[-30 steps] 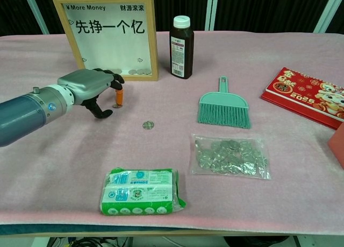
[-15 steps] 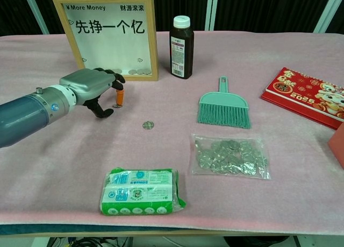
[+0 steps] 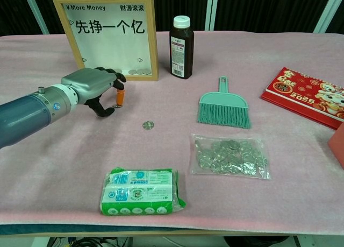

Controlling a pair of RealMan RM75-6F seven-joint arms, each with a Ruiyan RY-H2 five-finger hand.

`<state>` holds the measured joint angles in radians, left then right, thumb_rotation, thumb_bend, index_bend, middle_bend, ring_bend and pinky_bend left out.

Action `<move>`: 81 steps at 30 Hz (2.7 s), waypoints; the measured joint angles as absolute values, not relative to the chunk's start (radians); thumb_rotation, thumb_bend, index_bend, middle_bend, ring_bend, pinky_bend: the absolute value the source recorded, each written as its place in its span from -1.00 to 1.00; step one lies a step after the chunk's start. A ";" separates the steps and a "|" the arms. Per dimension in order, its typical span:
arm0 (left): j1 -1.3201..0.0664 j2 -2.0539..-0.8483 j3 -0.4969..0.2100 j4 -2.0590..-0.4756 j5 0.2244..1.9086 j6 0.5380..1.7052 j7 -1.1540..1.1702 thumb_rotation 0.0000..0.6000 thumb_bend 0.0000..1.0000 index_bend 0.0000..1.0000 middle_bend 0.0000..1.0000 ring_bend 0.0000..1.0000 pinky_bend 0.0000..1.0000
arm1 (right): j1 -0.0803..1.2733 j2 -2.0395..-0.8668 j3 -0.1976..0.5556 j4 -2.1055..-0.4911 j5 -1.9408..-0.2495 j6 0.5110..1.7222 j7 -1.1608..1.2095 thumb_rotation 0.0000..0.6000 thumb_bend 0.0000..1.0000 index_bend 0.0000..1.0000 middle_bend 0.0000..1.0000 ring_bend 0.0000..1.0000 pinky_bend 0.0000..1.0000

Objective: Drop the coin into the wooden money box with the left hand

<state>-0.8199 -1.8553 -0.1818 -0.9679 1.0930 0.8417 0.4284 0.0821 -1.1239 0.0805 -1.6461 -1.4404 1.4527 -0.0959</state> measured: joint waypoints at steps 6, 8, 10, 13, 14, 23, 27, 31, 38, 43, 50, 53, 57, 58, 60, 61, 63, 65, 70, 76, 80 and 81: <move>-0.823 -1.859 -0.183 -0.960 1.101 0.844 0.424 1.00 -0.23 -0.07 -0.81 -0.98 -1.00 | 0.082 -1.123 0.080 -1.647 -1.439 1.451 -0.095 1.00 -0.72 -0.80 -1.00 -0.82 -0.68; -0.824 -1.860 -0.185 -0.959 1.103 0.846 0.421 1.00 -0.23 -0.09 -0.81 -0.98 -1.00 | 0.082 -1.123 0.080 -1.648 -1.438 1.451 -0.096 1.00 -0.72 -0.80 -0.99 -0.82 -0.68; -0.825 -1.861 -0.187 -0.957 1.109 0.850 0.413 1.00 -0.23 -0.11 -0.81 -0.98 -1.00 | 0.082 -1.123 0.080 -1.649 -1.438 1.450 -0.096 1.00 -0.72 -0.80 -0.99 -0.82 -0.68; -0.828 -1.861 -0.189 -0.955 1.119 0.856 0.405 1.00 -0.23 -0.12 -0.82 -0.98 -1.00 | 0.082 -1.123 0.080 -1.650 -1.436 1.448 -0.096 1.00 -0.71 -0.80 -0.99 -0.82 -0.68; -0.828 -1.861 -0.189 -0.955 1.122 0.857 0.404 1.00 -0.23 -0.12 -0.82 -0.98 -1.00 | 0.082 -1.122 0.080 -1.650 -1.435 1.448 -0.096 1.00 -0.71 -0.80 -0.99 -0.82 -0.68; -0.830 -1.867 -0.189 -0.938 1.145 0.873 0.384 1.00 -0.23 -0.11 -0.83 -0.98 -1.00 | 0.083 -1.122 0.080 -1.657 -1.427 1.441 -0.097 1.00 -0.71 -0.80 -0.99 -0.82 -0.68; -0.830 -1.869 -0.189 -0.930 1.153 0.875 0.374 1.00 -0.23 -0.08 -0.82 -0.98 -1.00 | 0.084 -1.122 0.079 -1.658 -1.426 1.439 -0.098 1.00 -0.71 -0.80 -0.99 -0.82 -0.68; -0.829 -1.872 -0.188 -0.925 1.164 0.879 0.360 1.00 -0.18 -0.03 -0.79 -0.98 -1.00 | 0.084 -1.121 0.079 -1.659 -1.425 1.438 -0.099 1.00 -0.71 -0.80 -0.99 -0.82 -0.68; -0.829 -1.879 -0.188 -0.911 1.186 0.893 0.337 1.00 -0.18 0.00 -0.79 -0.98 -1.00 | 0.084 -1.121 0.080 -1.661 -1.421 1.437 -0.099 1.00 -0.72 -0.79 -0.99 -0.82 -0.68; -0.829 -1.884 -0.187 -0.899 1.189 0.889 0.333 1.00 -0.18 0.01 -0.78 -0.98 -1.00 | 0.084 -1.120 0.080 -1.662 -1.418 1.434 -0.099 1.00 -0.71 -0.79 -0.99 -0.82 -0.68; -0.827 -1.892 -0.186 -0.882 1.196 0.886 0.318 1.00 -0.18 0.04 -0.78 -0.98 -1.00 | 0.084 -1.120 0.080 -1.664 -1.416 1.433 -0.099 1.00 -0.71 -0.79 -0.99 -0.82 -0.68; -0.828 -1.894 -0.186 -0.874 1.201 0.886 0.312 1.00 -0.17 0.07 -0.77 -0.98 -1.00 | 0.084 -1.120 0.080 -1.664 -1.416 1.432 -0.099 1.00 -0.71 -0.79 -0.99 -0.82 -0.68; -0.828 -1.897 -0.186 -0.864 1.206 0.887 0.307 1.00 -0.17 0.09 -0.76 -0.98 -1.00 | 0.085 -1.120 0.080 -1.665 -1.414 1.431 -0.099 1.00 -0.71 -0.79 -0.99 -0.82 -0.68; -0.827 -1.898 -0.186 -0.861 1.206 0.887 0.306 1.00 -0.17 0.09 -0.76 -0.98 -1.00 | 0.085 -1.120 0.080 -1.665 -1.414 1.431 -0.098 1.00 -0.71 -0.79 -0.99 -0.82 -0.68; -0.827 -1.899 -0.186 -0.856 1.208 0.886 0.305 1.00 -0.17 0.09 -0.76 -0.98 -1.00 | 0.085 -1.120 0.081 -1.665 -1.413 1.431 -0.098 1.00 -0.71 -0.79 -0.99 -0.82 -0.68; -0.827 -1.900 -0.186 -0.854 1.208 0.885 0.303 1.00 -0.17 0.10 -0.76 -0.98 -1.00 | 0.085 -1.120 0.081 -1.666 -1.412 1.431 -0.098 1.00 -0.71 -0.79 -0.99 -0.82 -0.68; -0.826 -1.901 -0.187 -0.852 1.211 0.887 0.300 1.00 -0.17 0.10 -0.76 -0.98 -1.00 | 0.085 -1.120 0.081 -1.666 -1.412 1.431 -0.099 1.00 -0.71 -0.79 -0.99 -0.82 -0.68; -0.826 -1.902 -0.188 -0.851 1.214 0.890 0.297 1.00 -0.17 0.10 -0.76 -0.98 -1.00 | 0.085 -1.120 0.080 -1.666 -1.413 1.430 -0.100 1.00 -0.71 -0.79 -0.99 -0.82 -0.68; -0.825 -1.901 -0.188 -0.851 1.219 0.893 0.295 1.00 -0.17 0.10 -0.75 -0.98 -1.00 | 0.085 -1.120 0.080 -1.667 -1.411 1.429 -0.101 1.00 -0.71 -0.79 -0.99 -0.82 -0.68; -0.824 -1.903 -0.188 -0.847 1.220 0.892 0.297 1.00 -0.17 0.12 -0.75 -0.98 -1.00 | 0.085 -1.120 0.080 -1.668 -1.409 1.428 -0.101 1.00 -0.71 -0.79 -0.99 -0.82 -0.68; -0.824 -1.904 -0.188 -0.846 1.222 0.893 0.297 1.00 -0.14 0.15 -0.71 -0.97 -1.00 | 0.085 -1.119 0.080 -1.669 -1.407 1.426 -0.102 1.00 -0.71 -0.79 -0.99 -0.82 -0.68; -0.824 -1.904 -0.188 -0.846 1.224 0.894 0.296 1.00 -0.13 0.16 -0.69 -0.97 -1.00 | 0.085 -1.119 0.080 -1.669 -1.406 1.426 -0.102 1.00 -0.71 -0.79 -0.99 -0.82 -0.68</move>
<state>-0.8243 -1.9042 -0.1885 -0.8463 1.2239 0.8940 0.2956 0.0851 -1.1190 0.0804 -1.6691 -1.4062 1.4263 -0.1018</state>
